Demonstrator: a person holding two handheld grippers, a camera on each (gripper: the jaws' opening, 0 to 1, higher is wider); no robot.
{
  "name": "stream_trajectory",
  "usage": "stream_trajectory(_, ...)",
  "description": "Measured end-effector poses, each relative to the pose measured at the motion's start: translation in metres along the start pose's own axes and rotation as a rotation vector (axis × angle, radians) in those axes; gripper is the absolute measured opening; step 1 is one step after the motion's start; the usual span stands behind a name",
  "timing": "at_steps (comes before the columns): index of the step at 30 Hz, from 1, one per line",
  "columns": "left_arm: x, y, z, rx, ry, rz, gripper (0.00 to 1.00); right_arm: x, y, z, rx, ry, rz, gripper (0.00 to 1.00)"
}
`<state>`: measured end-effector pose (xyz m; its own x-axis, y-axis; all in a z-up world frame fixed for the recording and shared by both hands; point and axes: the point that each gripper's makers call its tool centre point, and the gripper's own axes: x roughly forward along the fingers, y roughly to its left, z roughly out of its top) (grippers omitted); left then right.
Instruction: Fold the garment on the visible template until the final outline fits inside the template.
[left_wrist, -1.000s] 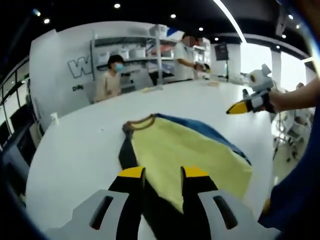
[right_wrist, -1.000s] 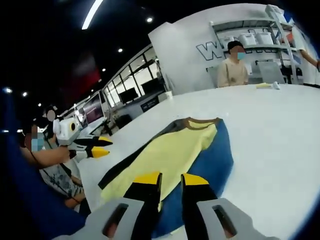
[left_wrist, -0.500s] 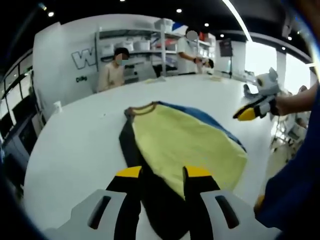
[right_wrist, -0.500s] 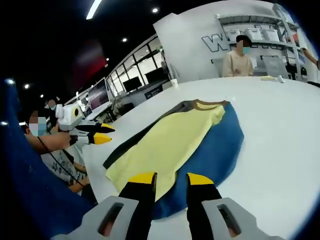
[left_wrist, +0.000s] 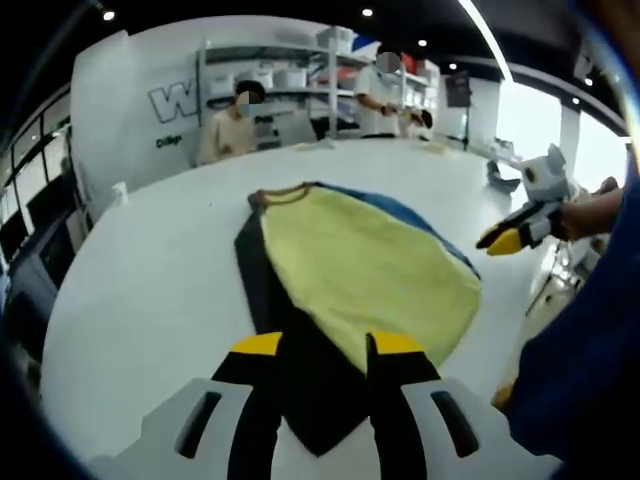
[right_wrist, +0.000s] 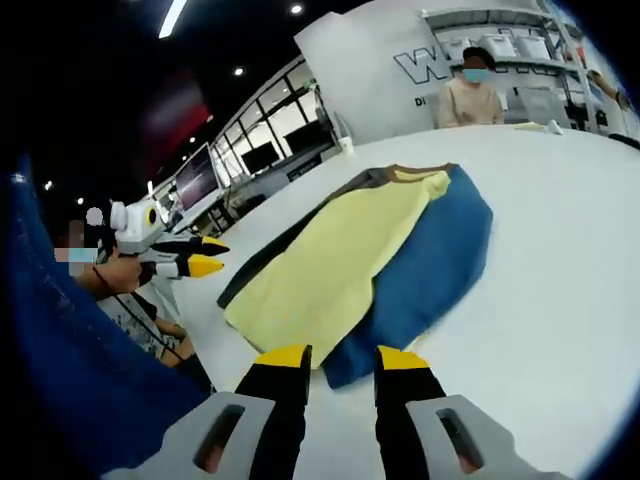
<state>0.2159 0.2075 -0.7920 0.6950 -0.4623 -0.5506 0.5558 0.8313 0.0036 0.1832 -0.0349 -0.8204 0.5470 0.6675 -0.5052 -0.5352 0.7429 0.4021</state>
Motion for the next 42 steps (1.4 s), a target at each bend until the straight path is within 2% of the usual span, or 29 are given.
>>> stream_trajectory(10,-0.005,-0.001,-0.008,-0.004,0.010,0.007,0.29,0.004,-0.003,-0.020,0.066,0.023,-0.013,0.22)
stream_trajectory(20,-0.007,0.001,-0.009,-0.004,0.012,0.013,0.29,0.012,-0.007,-0.017,0.125,0.016,-0.017,0.23)
stream_trajectory(25,-0.008,0.004,-0.008,-0.002,0.007,0.021,0.29,0.018,-0.008,-0.015,0.207,0.005,-0.014,0.24)
stream_trajectory(30,-0.011,0.005,-0.009,-0.004,0.006,0.026,0.29,0.020,-0.014,-0.012,0.227,-0.014,-0.035,0.23)
stream_trajectory(33,-0.013,0.005,-0.011,0.000,0.011,0.024,0.29,0.021,-0.014,-0.009,0.270,-0.029,-0.029,0.22)
stream_trajectory(37,-0.014,0.008,-0.015,0.003,0.018,0.027,0.30,0.024,-0.012,-0.008,0.278,-0.031,-0.022,0.22)
stream_trajectory(40,-0.017,0.010,-0.015,-0.003,0.014,0.033,0.32,0.026,-0.010,-0.007,0.290,-0.031,-0.015,0.21)
stream_trajectory(42,-0.019,0.011,-0.014,-0.003,0.008,0.029,0.40,0.028,-0.008,-0.007,0.306,-0.032,-0.008,0.20)
